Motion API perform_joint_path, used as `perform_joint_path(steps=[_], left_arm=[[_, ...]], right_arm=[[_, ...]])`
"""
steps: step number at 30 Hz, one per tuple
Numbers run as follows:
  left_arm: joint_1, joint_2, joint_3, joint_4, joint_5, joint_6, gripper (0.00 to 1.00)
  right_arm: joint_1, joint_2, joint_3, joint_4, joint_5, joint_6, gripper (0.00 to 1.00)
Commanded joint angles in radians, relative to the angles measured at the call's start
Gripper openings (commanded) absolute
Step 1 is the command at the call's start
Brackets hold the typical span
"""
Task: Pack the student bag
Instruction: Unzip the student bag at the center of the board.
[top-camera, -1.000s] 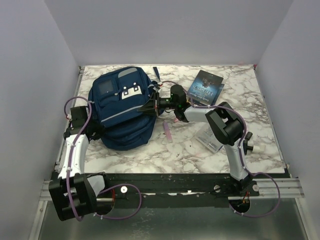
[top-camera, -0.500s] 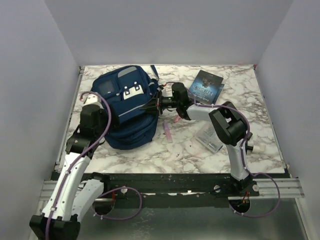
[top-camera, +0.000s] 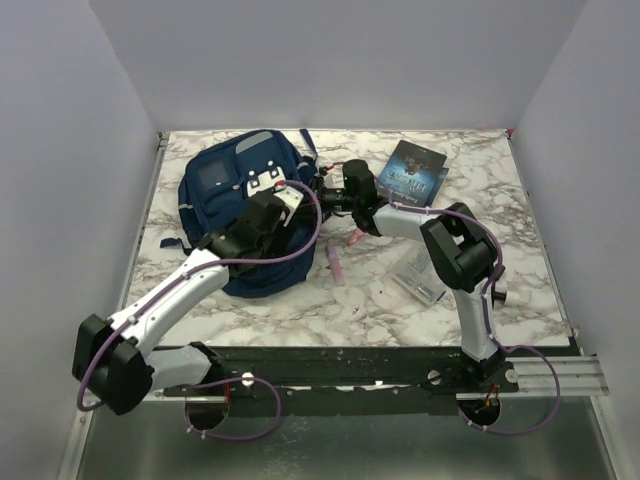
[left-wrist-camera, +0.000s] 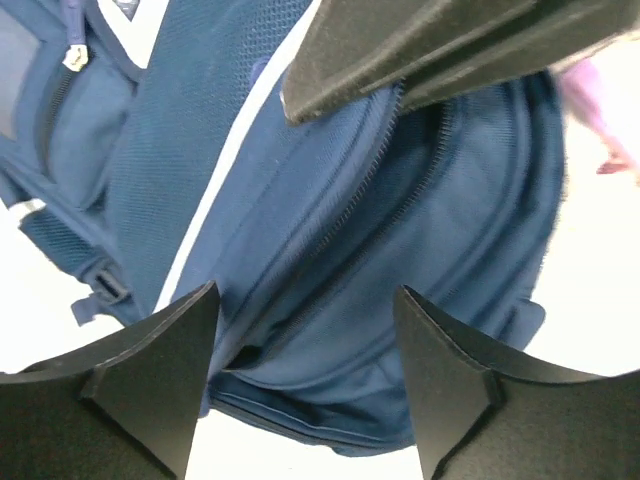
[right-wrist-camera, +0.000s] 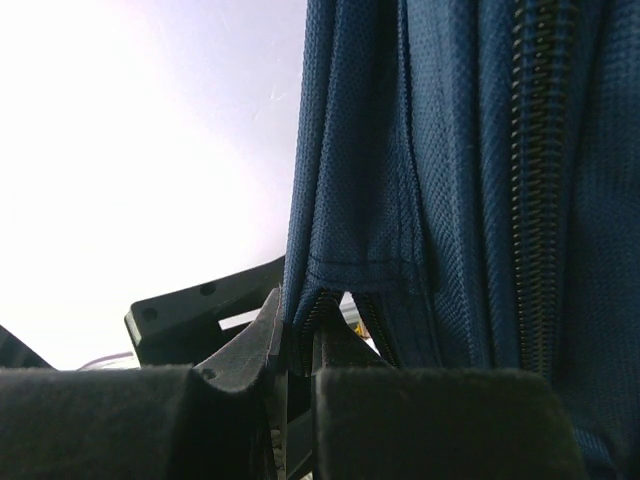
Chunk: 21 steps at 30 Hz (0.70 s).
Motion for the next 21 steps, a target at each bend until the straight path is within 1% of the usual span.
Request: perform_joint_path(steps=[1, 2, 5, 7, 9, 10, 11, 12, 14, 15, 16, 18, 21], left_arm=[[-0.024, 0.103, 0.078, -0.02, -0.246, 0.097, 0.69], [-0.025, 0.117, 0.088, -0.019, -0.269, 0.093, 0.66], [-0.024, 0.156, 0.135, -0.021, -0.303, 0.096, 0.47], [-0.024, 0.181, 0.165, -0.023, -0.31, 0.101, 0.36], [-0.024, 0.19, 0.193, -0.027, -0.313, 0.101, 0.24], [-0.024, 0.188, 0.199, -0.029, -0.306, 0.095, 0.14], [-0.024, 0.182, 0.198, -0.03, -0.292, 0.089, 0.08], [-0.022, 0.173, 0.189, -0.029, -0.27, 0.079, 0.02], [-0.017, 0.16, 0.17, -0.026, -0.216, 0.058, 0.0], [-0.015, 0.156, 0.163, -0.022, -0.194, 0.045, 0.0], [-0.014, 0.159, 0.156, -0.015, -0.175, 0.027, 0.0], [-0.013, 0.176, 0.161, -0.019, -0.116, 0.017, 0.0], [-0.009, 0.204, 0.186, -0.034, -0.124, -0.003, 0.0]], right_arm=[[-0.009, -0.014, 0.037, 0.055, 0.032, 0.061, 0.01], [-0.01, -0.015, 0.034, 0.067, 0.033, 0.067, 0.01], [-0.009, -0.027, 0.027, 0.071, 0.039, 0.058, 0.01], [-0.01, -0.041, 0.017, 0.06, 0.047, 0.036, 0.01], [-0.01, -0.049, 0.01, 0.046, 0.052, 0.009, 0.02], [-0.011, -0.055, 0.007, 0.038, 0.054, -0.018, 0.03], [-0.012, -0.062, 0.009, 0.004, 0.059, -0.055, 0.06], [-0.013, -0.076, 0.016, -0.05, 0.07, -0.133, 0.12], [-0.018, -0.108, 0.054, -0.267, 0.139, -0.35, 0.31], [-0.019, -0.125, 0.084, -0.41, 0.207, -0.474, 0.36], [-0.021, -0.141, 0.102, -0.508, 0.268, -0.562, 0.42], [-0.025, -0.18, 0.112, -0.637, 0.355, -0.697, 0.49], [-0.03, -0.243, 0.095, -0.754, 0.453, -0.847, 0.56]])
